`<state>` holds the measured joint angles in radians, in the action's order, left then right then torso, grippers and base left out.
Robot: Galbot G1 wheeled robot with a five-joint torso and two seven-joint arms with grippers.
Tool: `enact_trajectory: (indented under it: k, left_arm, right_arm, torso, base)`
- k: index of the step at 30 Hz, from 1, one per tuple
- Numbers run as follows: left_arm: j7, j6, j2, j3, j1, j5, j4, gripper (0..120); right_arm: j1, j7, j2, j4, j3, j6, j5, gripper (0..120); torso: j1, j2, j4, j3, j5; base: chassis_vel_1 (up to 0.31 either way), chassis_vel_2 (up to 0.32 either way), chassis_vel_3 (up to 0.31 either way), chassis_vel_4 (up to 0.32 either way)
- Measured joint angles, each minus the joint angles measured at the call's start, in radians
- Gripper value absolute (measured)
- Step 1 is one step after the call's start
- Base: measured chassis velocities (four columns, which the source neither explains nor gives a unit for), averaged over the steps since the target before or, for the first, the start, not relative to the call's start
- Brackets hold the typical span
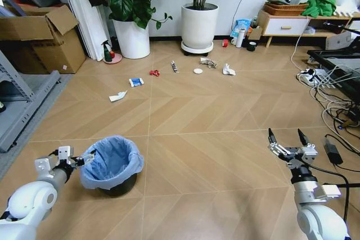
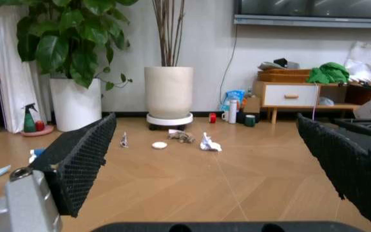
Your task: Pick up the trash bin and place the garbage on the floor into it.
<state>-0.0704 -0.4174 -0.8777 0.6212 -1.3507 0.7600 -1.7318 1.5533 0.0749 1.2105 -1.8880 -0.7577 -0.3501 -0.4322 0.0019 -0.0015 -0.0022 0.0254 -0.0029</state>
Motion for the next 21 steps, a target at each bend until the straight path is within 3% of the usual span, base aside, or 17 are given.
enact_trajectory:
  k: [10,16,18,20,21]
  left_arm:
    - [-0.001,-0.003,-0.031,-0.072,0.075,-0.052,0.104,95]
    - [-0.001,-0.001,-0.026,-0.066,0.073,-0.068,0.125,77]
    - [0.002,-0.004,-0.016,-0.055,0.061,-0.06,0.122,63]
    - [0.002,-0.004,-0.015,-0.053,0.058,-0.057,0.119,61]
    - [0.002,-0.005,-0.013,-0.046,0.052,-0.049,0.109,54]
  right_arm:
    - [0.015,-0.002,0.003,-0.005,-0.008,0.001,0.003,100]
    - [0.02,-0.003,0.0,-0.013,-0.013,0.002,0.003,100]
    - [0.022,-0.003,-0.001,-0.017,-0.015,0.002,0.002,100]
    - [0.022,-0.004,-0.001,-0.018,-0.016,0.002,0.002,100]
    - [0.022,-0.004,0.0,-0.022,-0.016,0.002,0.001,100]
  torso:
    - [0.0,0.0,-0.0003,0.0,0.0]
    - [0.0,0.0,0.0002,0.0,-0.0001]
    - [0.0,0.0,0.0,0.0,-0.0005]
    - [0.0,0.0,0.0,0.0,-0.0006]
    - [0.0,0.0,-0.0001,0.0,-0.0007]
  base:
    - [0.0,0.0,0.0,0.0]
    - [0.0,0.0,0.0,0.0]
    - [0.0,0.0,0.0,0.0]
    - [0.0,0.0,0.0,0.0]
    - [0.0,0.0,0.0,0.0]
